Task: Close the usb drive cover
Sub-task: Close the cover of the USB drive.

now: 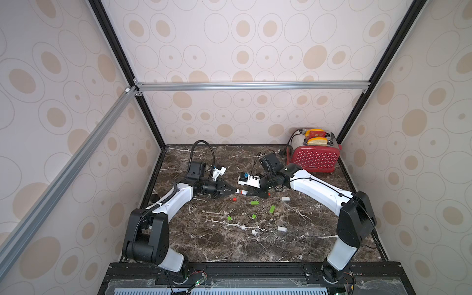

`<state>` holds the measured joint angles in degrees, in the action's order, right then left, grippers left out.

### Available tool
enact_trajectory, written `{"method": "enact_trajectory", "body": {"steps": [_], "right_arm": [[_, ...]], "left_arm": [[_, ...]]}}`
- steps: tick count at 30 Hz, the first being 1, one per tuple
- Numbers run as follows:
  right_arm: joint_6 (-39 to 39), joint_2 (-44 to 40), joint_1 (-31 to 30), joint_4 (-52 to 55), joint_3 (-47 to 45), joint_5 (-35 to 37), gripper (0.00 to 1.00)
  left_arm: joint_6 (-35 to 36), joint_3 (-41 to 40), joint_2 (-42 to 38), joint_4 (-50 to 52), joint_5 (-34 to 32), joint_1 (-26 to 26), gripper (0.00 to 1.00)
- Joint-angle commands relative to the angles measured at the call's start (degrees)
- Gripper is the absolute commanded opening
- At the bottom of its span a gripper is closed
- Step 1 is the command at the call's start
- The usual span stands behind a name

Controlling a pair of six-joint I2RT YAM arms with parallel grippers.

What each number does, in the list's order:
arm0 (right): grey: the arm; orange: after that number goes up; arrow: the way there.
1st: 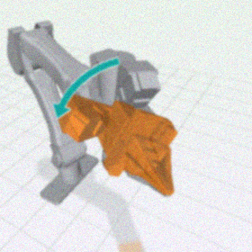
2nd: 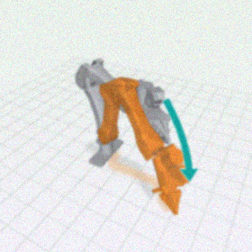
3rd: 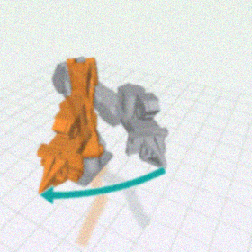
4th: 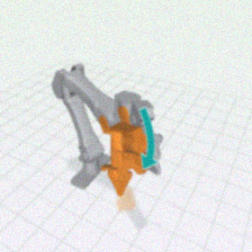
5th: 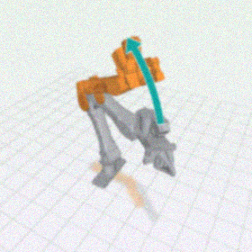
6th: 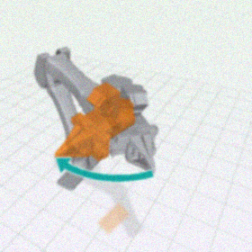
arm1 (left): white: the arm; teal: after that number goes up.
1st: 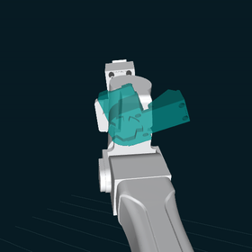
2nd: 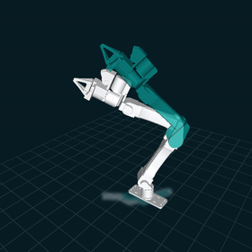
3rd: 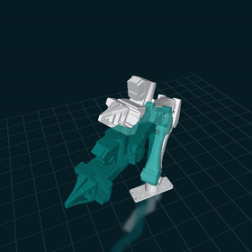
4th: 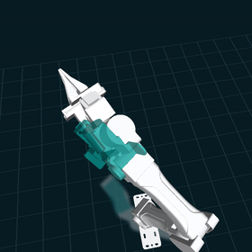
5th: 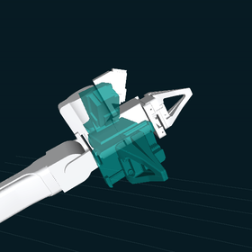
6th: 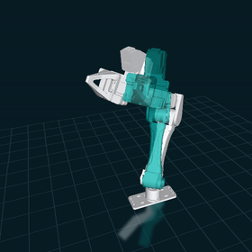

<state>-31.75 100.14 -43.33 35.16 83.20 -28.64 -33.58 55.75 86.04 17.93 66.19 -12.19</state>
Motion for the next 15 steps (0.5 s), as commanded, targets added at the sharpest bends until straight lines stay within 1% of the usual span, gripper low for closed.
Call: {"method": "enact_trajectory", "body": {"steps": [1, 6, 9, 12, 15], "right_arm": [[1.2, -1.1, -0.4, 0.4, 1.3, -1.2, 0.05], [2.0, -0.8, -0.8, 0.0, 1.5, -1.6, 0.05], [2.0, -0.8, -1.3, 0.0, 1.6, -1.3, 0.05], [2.1, -1.1, -1.8, -0.6, 1.6, -0.4, 0.05], [2.5, -1.6, -2.6, -2.4, 1.0, 1.8, 0.05]], "left_arm": [[-0.9, 0.2, -1.0, -2.1, 0.0, -0.6, 0.0], [-2.6, -0.9, -1.3, -5.2, -0.9, -1.8, 0.0], [-2.9, -0.9, -0.8, -5.4, -1.7, -2.3, 0.0], [-3.3, -0.6, -0.4, -5.9, -2.8, -2.3, 0.0], [-5.7, -0.5, 0.3, -7.9, -2.7, -2.5, 0.0]]}}
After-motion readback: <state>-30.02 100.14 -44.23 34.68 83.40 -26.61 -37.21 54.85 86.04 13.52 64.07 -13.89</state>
